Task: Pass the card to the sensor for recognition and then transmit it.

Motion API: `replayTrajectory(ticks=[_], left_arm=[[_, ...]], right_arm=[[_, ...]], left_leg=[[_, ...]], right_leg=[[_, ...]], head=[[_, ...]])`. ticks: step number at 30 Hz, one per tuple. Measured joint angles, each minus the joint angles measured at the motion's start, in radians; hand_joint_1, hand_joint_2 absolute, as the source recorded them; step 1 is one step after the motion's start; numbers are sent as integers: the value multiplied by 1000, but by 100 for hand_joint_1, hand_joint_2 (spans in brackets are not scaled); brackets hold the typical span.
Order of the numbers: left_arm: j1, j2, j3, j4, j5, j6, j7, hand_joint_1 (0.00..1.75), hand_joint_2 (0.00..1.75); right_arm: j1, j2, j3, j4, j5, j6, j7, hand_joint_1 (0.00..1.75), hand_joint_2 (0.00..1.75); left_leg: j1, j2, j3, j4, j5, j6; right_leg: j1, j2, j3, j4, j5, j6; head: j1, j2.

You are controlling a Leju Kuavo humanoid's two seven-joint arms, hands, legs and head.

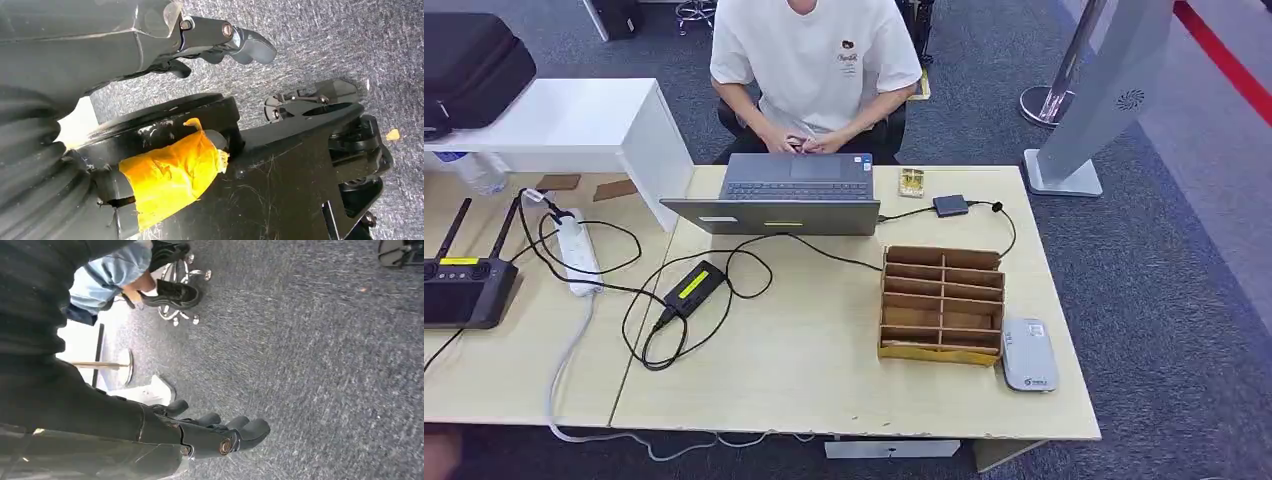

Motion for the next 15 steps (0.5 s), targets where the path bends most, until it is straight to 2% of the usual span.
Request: replayTrajectory(ticks=[2, 3, 5, 9, 12, 15], left_arm=[[0, 0, 0, 0, 13, 12, 2, 0, 175], [0, -1, 2, 0, 26, 25, 2, 0, 175], [1, -6, 6, 0, 39, 44, 3, 0, 175], [0, -14, 12, 0, 50, 57, 8, 0, 175], [3, -15, 29, 0, 58, 60, 8, 0, 175], [13, -15, 93, -2, 6, 50, 8, 0, 175]], right_arm=[[-1, 7, 1, 0, 21, 16, 1, 0, 175], [-2, 27, 7, 0, 42, 14, 6, 0, 175], [-4, 80, 21, 0, 67, -33, 45, 0, 175], [-13, 155, 37, 4, 74, -56, 58, 0, 175], [-13, 165, 38, 4, 50, -53, 48, 0, 175], [-12, 166, 55, 0, 4, -50, 36, 0, 175]], left_leg=[[0, 0, 0, 0, 0, 0], [1, 0, 0, 0, 0, 0], [2, 0, 0, 0, 0, 0], [2, -1, 1, 0, 1, -1], [3, 0, 0, -1, 2, -3], [2, 0, 0, 0, 2, -3]], right_leg=[[0, 0, 0, 0, 0, 0], [0, 0, 0, 0, 0, 0], [3, 0, 0, 0, 0, -1], [2, 0, 0, 0, 0, -1], [3, 0, 0, 1, 0, -2], [2, 0, 0, 0, 0, -2]], head=[[0, 0], [1, 0], [1, 0], [0, 0], [0, 0], [0, 0]])
